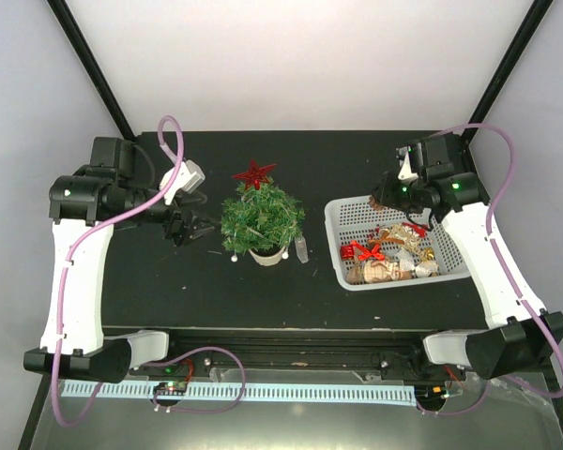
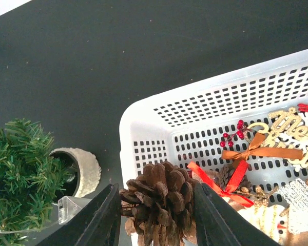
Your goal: Decorate the small christmas tree
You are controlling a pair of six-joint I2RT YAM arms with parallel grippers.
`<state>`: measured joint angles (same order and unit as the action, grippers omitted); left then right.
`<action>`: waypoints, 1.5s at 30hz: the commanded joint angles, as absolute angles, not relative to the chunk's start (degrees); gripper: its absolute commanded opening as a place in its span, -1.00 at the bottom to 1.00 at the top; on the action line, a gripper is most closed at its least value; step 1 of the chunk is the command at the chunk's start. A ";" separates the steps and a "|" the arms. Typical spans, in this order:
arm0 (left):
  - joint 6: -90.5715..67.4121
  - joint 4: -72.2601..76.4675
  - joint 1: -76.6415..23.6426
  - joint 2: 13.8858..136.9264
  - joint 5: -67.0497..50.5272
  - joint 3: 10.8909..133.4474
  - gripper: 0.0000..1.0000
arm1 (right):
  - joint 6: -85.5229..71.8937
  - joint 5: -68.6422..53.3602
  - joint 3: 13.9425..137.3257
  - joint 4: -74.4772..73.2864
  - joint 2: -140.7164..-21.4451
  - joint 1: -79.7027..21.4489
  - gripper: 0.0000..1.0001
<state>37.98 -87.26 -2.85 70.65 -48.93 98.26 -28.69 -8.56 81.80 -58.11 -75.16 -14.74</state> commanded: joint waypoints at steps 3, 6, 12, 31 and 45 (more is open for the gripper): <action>38.76 -88.05 -3.99 69.17 -50.98 97.28 0.80 | -27.48 -16.07 82.92 -55.39 -73.56 -14.68 -0.18; 39.05 -88.18 -4.73 68.94 -51.05 96.95 0.81 | -27.52 -24.03 84.21 -52.48 -73.01 -15.81 -0.17; 39.46 -88.04 -5.69 68.86 -51.09 96.02 0.81 | -27.03 -31.60 91.04 -50.28 -74.15 -23.09 -0.17; 36.79 -86.14 -6.03 66.20 -51.94 89.81 0.80 | -31.37 -41.90 89.77 -39.81 -74.95 -33.24 -0.15; 36.29 -86.47 -5.72 64.12 -50.38 87.92 0.81 | -35.25 -43.49 87.04 -31.03 -79.96 -33.22 -0.15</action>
